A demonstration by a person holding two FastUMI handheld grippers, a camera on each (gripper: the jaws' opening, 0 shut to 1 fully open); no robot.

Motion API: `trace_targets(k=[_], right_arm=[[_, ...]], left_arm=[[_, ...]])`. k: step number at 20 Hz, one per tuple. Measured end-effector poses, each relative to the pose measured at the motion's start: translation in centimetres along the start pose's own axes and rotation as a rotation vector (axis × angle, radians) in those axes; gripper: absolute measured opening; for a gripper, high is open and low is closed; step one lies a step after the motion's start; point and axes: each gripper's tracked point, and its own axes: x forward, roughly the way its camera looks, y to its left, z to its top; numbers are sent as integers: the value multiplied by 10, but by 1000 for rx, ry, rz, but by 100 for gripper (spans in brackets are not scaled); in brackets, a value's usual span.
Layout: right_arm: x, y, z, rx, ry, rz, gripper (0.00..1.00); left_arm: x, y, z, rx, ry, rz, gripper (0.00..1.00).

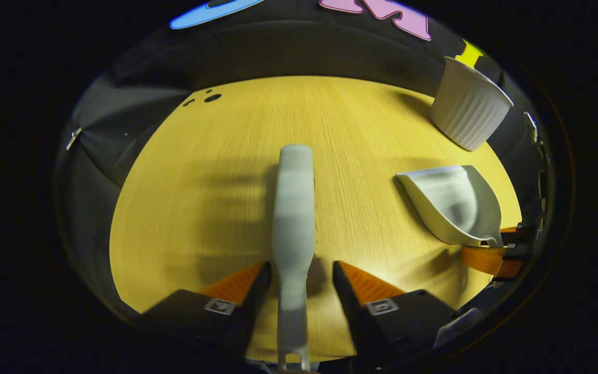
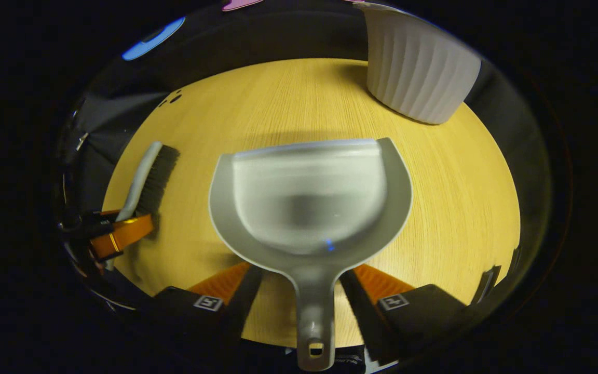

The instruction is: Pick up the small broom and dustpan from the desktop, sweep the trash into the dustpan with the broom, and then empty the trash into the garbage bin.

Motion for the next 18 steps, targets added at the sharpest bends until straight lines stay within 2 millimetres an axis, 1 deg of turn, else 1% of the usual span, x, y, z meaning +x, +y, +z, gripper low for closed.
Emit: trace_targets(k=[1,2,4,5,6,9,10,12,14,15,17,18], right_arm=[[-12,-1,4,-6,-20,-2,100],[-24,-3,7,-19,-41,-5,99],[-53,-3,22,-47,-114,-3,100],[-69,-2,34,-60,-168,-2,99],[-83,-1,46,-83,-232,-6,99],[-134,-7,82,-186,-439,-63,99],[-155,-4,94,-206,-510,-68,99],[-194,8,116,-206,-663,-61,99],[-236,26,135,-187,-819,-10,98],[-257,34,142,-182,-889,19,98],[-292,47,151,-197,-1002,49,98],[-302,51,152,-206,-1039,54,98]], left_arm=[[-12,-1,2,-1,-21,-1,84],[-23,-1,4,-2,-50,2,98],[-57,0,14,-5,-131,16,96],[-74,-1,21,-13,-180,21,98],[-93,-2,28,-26,-234,23,96],[-153,-5,52,-18,-428,45,96],[-179,-4,63,6,-514,83,96],[-224,-6,85,30,-673,133,96],[-261,-23,92,24,-787,122,95],[-280,-27,95,13,-829,115,96],[-308,-30,104,-27,-894,111,98],[-319,-33,109,-45,-923,105,98]])
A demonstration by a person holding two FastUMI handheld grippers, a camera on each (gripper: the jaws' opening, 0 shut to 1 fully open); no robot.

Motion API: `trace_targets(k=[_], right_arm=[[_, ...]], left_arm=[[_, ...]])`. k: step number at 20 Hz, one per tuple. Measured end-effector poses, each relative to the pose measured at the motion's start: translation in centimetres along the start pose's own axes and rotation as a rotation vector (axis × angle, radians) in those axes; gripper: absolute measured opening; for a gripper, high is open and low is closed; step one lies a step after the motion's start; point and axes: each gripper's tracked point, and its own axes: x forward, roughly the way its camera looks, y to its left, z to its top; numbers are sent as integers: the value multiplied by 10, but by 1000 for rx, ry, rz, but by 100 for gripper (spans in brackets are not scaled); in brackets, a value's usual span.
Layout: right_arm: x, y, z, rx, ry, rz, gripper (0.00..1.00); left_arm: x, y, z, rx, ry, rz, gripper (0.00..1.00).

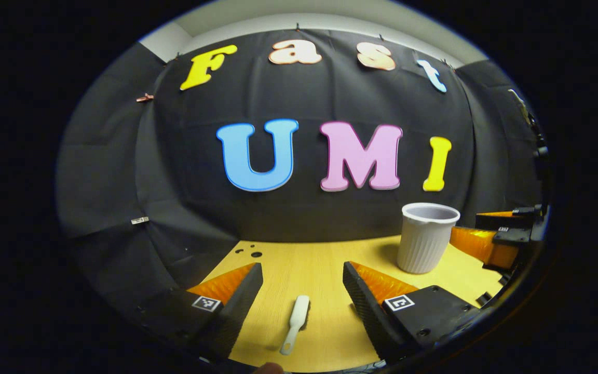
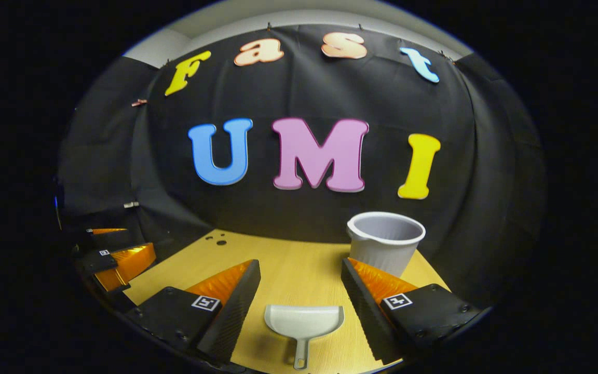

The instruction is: Pick up the small broom and dustpan from the desktop, sweep the trash into the dustpan with the broom, and then empty the trash into the garbage bin.

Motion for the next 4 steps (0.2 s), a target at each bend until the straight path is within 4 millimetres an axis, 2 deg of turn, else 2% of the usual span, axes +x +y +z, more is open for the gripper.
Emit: trace_targets(k=[2,4], right_arm=[[-10,-1,10,-7,-40,-6,97],[-13,-4,9,3,-46,-26,96]], left_arm=[[-11,-7,20,-30,-44,-4,99],[-17,-13,37,-25,-92,-26,99]])
